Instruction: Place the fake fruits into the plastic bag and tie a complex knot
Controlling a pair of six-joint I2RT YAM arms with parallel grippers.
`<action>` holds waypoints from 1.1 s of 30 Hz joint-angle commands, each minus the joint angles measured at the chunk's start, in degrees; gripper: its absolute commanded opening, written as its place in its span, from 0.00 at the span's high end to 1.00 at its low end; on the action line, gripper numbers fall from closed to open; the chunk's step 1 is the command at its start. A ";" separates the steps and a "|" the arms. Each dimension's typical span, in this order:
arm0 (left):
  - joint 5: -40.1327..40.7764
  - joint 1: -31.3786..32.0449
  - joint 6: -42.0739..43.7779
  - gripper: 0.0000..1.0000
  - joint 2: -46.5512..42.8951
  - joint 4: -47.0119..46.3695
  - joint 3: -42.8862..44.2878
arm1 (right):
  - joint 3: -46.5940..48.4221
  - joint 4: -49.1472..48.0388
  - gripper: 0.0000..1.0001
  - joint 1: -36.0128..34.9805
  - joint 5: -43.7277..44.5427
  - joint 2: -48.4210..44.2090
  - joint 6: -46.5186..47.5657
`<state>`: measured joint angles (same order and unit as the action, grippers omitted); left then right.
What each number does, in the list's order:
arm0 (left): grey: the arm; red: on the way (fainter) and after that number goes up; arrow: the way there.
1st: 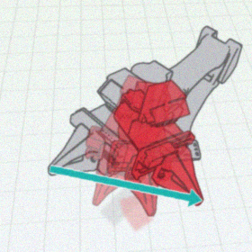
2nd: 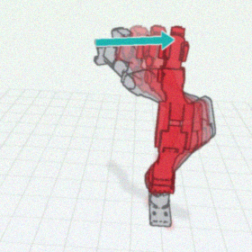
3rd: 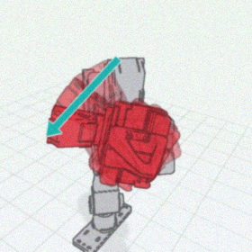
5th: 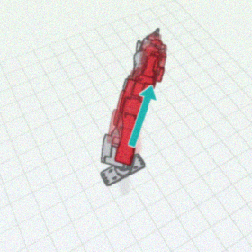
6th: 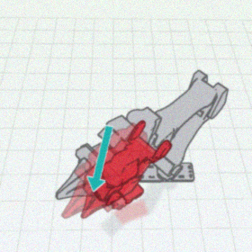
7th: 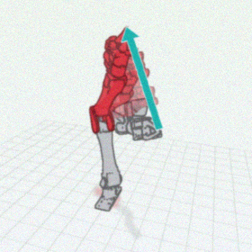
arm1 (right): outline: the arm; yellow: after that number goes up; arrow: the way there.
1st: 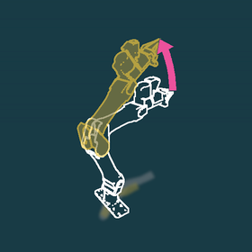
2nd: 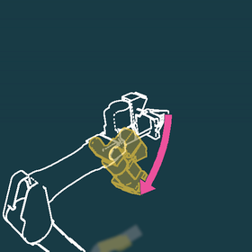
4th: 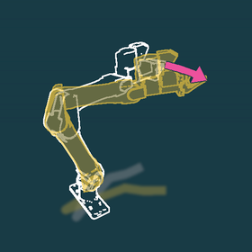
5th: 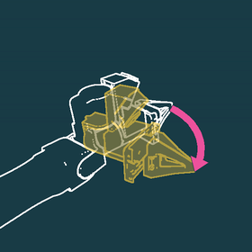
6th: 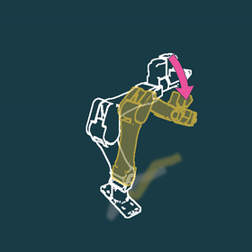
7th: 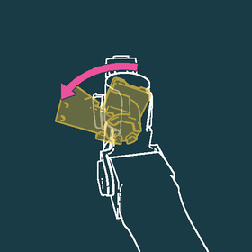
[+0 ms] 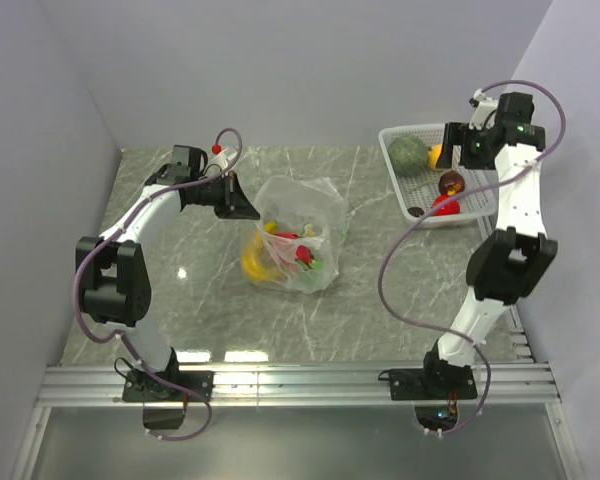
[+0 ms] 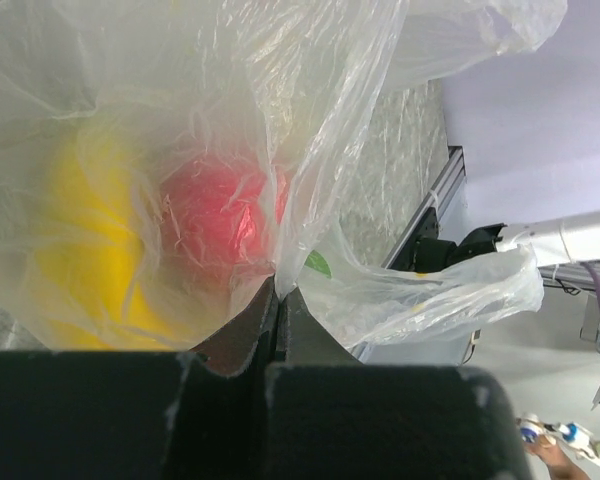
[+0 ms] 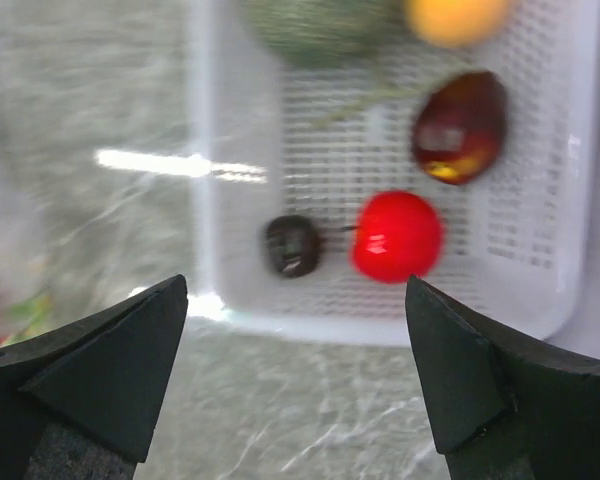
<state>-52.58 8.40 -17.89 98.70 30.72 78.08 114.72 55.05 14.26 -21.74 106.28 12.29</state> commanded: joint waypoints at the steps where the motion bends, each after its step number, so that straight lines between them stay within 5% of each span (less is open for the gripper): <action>1: -0.07 0.12 -0.13 1.00 -0.35 -1.45 1.72 | 6.20 3.22 0.04 -0.20 11.44 6.37 -2.80; 25: 0.54 0.03 -0.04 1.00 1.50 -1.63 2.51 | -1.95 -6.00 0.08 -2.31 17.87 23.00 -6.85; 28: 0.63 0.12 0.05 1.00 1.59 -1.54 2.42 | -2.83 -6.44 0.12 -2.31 18.13 23.27 -7.11; 33: 0.81 0.12 0.31 1.00 1.50 -1.37 2.25 | -3.88 -6.53 0.40 -2.13 17.87 20.39 -6.93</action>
<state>-51.99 8.40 -17.89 100.27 30.22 78.13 111.94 50.11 12.34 -4.49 130.23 5.61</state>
